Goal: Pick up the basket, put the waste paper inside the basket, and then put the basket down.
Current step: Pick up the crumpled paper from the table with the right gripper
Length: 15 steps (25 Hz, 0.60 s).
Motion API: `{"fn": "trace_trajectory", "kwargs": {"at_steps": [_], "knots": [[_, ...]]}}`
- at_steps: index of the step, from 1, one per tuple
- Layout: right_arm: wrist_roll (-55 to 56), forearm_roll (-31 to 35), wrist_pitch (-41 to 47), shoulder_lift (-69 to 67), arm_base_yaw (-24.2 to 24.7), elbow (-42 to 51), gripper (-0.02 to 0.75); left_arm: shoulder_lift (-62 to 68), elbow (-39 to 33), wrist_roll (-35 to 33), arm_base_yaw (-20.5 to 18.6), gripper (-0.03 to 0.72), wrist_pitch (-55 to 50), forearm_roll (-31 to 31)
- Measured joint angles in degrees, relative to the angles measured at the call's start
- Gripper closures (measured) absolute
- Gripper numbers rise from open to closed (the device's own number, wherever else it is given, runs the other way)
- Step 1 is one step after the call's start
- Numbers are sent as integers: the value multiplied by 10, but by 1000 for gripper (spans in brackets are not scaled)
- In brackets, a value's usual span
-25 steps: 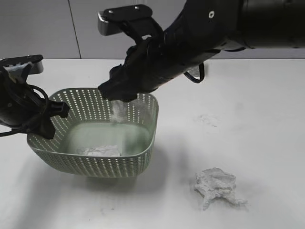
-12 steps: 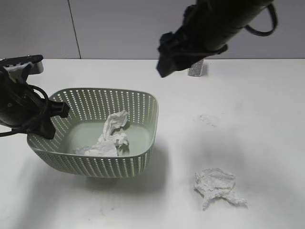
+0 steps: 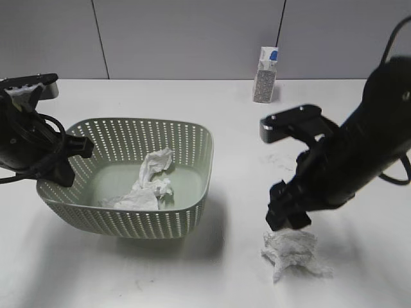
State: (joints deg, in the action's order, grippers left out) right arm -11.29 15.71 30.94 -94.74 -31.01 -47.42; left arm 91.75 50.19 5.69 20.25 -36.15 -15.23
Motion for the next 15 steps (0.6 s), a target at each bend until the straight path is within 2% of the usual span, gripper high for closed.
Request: {"fn": "trace_trajectory", "kwargs": {"at_steps": [5,8,11,15], "knots": [[-5,1,-37,-41,0,43,150,0,0,0,0,685,0,0],[-17,2,-56,-59,0,44,197,0,0,0,0,685,0,0],[-29,3,-75,-66,0,44,319,0,0,0,0,685,1,0],[-41,3,-85,-66,0,44,605,0,0,0,0,685,1,0]]}}
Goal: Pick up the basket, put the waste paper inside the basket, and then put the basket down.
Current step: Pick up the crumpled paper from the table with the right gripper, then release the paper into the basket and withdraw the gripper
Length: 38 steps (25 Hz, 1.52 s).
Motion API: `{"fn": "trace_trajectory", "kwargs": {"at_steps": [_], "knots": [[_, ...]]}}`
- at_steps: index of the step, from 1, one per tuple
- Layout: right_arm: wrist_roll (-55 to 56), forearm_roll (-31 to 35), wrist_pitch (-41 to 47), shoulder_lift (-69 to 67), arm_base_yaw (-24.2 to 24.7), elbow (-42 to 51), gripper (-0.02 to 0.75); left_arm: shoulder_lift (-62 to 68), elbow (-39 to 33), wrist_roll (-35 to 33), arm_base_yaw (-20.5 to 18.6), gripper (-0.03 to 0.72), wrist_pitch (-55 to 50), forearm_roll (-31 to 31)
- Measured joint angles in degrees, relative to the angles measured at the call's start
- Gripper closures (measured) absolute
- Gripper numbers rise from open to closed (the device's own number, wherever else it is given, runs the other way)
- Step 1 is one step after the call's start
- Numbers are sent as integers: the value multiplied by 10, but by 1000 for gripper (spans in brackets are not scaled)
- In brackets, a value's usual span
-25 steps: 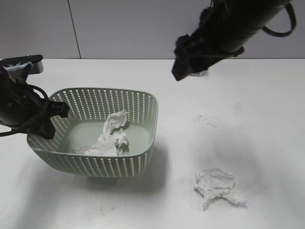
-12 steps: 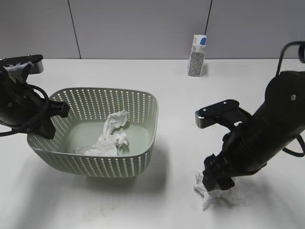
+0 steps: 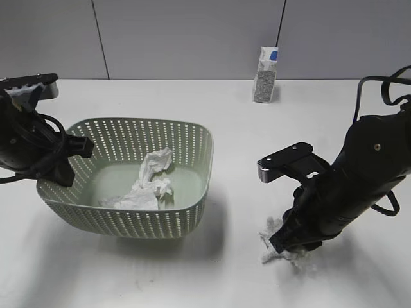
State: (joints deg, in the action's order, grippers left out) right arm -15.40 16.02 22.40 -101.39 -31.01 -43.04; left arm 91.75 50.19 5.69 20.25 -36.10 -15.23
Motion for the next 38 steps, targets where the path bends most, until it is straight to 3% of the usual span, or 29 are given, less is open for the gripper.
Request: {"fn": "trace_trajectory", "kwargs": {"at_steps": [1,3,9,14,17,22,25,31,33,38], "knots": [[-1,0,1,1,0,0,670,0,0,0,0,685,0,0],[-1,0,9,10,0,-3,717,0,0,0,0,685,0,0],[-29,22,69,99,0,-59,717,0,0,0,0,685,0,0],[-84,124,91,153,-3,-161,717,0,0,0,0,685,0,0],[-129,173,65,149,-35,-219,717,0,0,0,0,685,0,0],[-146,184,-5,77,-125,-279,713,0,0,0,0,685,0,0],[-148,184,-7,17,-149,-303,615,0,0,0,0,685,0,0],[-149,180,15,-42,-152,-322,187,0,0,0,0,685,-1,2],[-143,163,24,-38,-150,-333,130,0,0,0,0,685,-2,2],[-24,29,95,-8,-114,-374,117,0,0,0,0,685,-2,3]]}}
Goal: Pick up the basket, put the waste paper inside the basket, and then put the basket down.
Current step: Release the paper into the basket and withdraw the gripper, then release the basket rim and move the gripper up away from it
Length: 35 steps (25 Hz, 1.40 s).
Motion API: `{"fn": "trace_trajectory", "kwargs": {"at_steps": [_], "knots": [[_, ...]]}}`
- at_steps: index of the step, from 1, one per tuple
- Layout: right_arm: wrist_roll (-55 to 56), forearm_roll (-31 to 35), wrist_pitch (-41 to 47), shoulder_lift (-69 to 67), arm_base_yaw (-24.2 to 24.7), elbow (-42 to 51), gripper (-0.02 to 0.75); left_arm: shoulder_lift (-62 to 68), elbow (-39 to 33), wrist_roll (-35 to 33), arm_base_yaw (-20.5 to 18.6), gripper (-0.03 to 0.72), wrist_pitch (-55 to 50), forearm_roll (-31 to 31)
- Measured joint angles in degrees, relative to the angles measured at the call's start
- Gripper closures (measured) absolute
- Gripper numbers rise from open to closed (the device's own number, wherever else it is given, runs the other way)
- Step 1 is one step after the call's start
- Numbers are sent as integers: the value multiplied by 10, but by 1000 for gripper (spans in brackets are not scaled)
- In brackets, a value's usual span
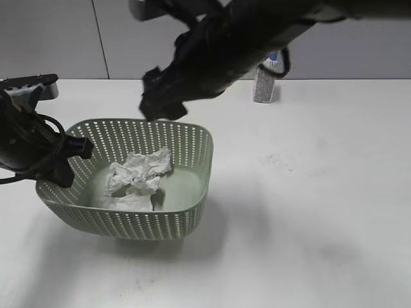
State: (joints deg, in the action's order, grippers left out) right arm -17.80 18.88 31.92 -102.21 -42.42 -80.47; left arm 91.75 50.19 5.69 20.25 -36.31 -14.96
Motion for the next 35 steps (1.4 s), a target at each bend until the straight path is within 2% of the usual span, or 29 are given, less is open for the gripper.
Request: {"fn": "trace_trajectory", "kwargs": {"at_steps": [4,13,18,20,24,29,35], "knots": [[49,-76,86,16,88,-21,139,0,0,0,0,685,-1,0],[59,-115,239,17,358,-21,146,0,0,0,0,685,0,0],[55,-128,314,20,449,-21,146,0,0,0,0,685,1,-16],[54,-128,326,35,466,-21,146,0,0,0,0,685,4,-29],[53,-110,328,92,468,-21,147,4,13,0,0,685,14,-41],[48,-60,329,183,468,-21,147,58,114,3,3,685,-5,-40],[37,-52,341,278,468,-20,147,143,206,60,14,685,-13,-6]]}}
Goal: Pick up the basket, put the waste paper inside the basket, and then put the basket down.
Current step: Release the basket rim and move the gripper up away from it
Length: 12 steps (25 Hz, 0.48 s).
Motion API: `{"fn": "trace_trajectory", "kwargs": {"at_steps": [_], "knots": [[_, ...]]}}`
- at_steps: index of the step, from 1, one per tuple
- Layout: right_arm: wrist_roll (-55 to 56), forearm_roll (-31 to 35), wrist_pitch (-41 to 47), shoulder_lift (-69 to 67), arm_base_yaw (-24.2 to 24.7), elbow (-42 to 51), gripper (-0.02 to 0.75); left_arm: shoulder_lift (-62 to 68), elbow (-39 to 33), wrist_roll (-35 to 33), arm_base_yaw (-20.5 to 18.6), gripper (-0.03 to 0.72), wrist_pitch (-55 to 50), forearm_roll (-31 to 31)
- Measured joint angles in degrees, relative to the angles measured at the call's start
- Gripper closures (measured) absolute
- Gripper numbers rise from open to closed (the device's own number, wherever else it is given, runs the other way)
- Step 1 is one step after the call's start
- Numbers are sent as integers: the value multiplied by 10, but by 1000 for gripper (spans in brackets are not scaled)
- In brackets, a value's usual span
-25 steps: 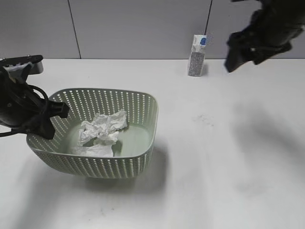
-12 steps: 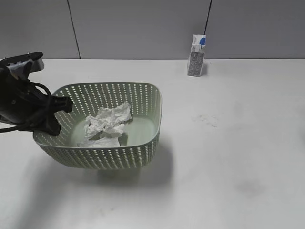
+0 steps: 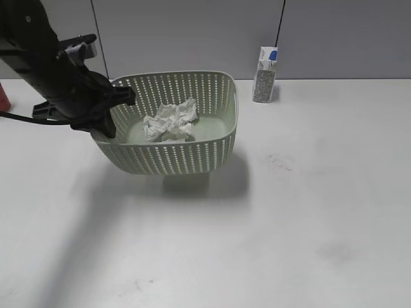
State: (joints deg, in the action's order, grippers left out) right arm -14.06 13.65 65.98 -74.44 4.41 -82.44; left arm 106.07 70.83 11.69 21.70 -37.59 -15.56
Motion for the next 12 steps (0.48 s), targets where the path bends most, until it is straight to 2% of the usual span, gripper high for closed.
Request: {"fn": "trace_trajectory", "kwargs": {"at_steps": [7,9,11,12], "knots": [[0,5,4,128,0,98,147,48,6,12,0,664,32,26],[0,5,0,171,0,148,147,49,7,12,0,607,42,27],[-1,5,-19,211,0,198,147,49,8,13,0,508,49,27],[-1,5,-32,233,0,226,148,49,9,13,0,435,52,27]]}}
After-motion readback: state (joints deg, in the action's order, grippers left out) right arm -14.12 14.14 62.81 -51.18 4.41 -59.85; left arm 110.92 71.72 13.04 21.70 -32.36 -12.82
